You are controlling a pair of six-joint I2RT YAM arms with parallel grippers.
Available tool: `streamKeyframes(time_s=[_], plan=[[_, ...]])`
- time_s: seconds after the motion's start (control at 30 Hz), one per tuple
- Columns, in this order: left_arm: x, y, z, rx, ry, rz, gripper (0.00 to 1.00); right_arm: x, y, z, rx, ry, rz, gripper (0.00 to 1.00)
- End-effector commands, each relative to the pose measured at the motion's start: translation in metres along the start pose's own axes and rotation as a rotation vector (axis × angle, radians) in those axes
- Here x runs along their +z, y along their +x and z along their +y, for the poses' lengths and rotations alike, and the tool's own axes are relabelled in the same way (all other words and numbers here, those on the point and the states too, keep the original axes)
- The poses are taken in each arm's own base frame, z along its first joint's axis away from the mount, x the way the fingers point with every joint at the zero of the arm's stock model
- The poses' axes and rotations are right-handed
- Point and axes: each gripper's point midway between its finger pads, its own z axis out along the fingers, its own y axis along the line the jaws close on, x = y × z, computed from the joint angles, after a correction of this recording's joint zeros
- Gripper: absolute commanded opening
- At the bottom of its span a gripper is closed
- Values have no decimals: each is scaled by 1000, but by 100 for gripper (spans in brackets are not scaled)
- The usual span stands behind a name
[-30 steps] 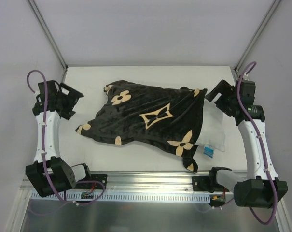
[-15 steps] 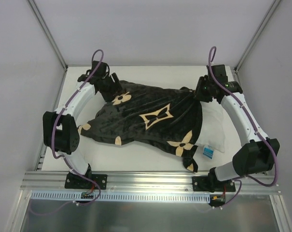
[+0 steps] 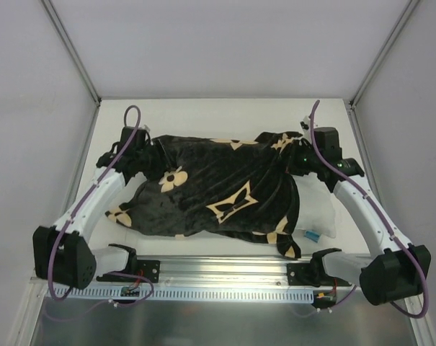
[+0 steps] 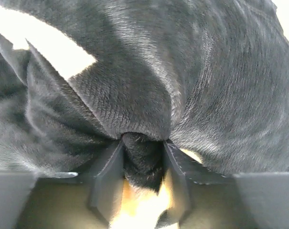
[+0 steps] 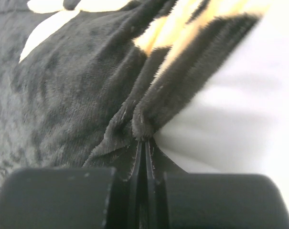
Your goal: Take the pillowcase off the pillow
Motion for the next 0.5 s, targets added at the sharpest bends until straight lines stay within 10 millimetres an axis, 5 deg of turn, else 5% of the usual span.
streamKeyframes(time_s=[0.0, 0.13, 0.47], plan=[[-19, 31, 29, -34, -65, 59, 60, -1, 39, 7, 4, -68, 100, 1], [-33, -12, 24, -70, -58, -52, 88, -3, 46, 4, 9, -64, 109, 1], [-4, -105, 46, -315, -243, -140, 93, -14, 50, 7, 14, -78, 95, 5]])
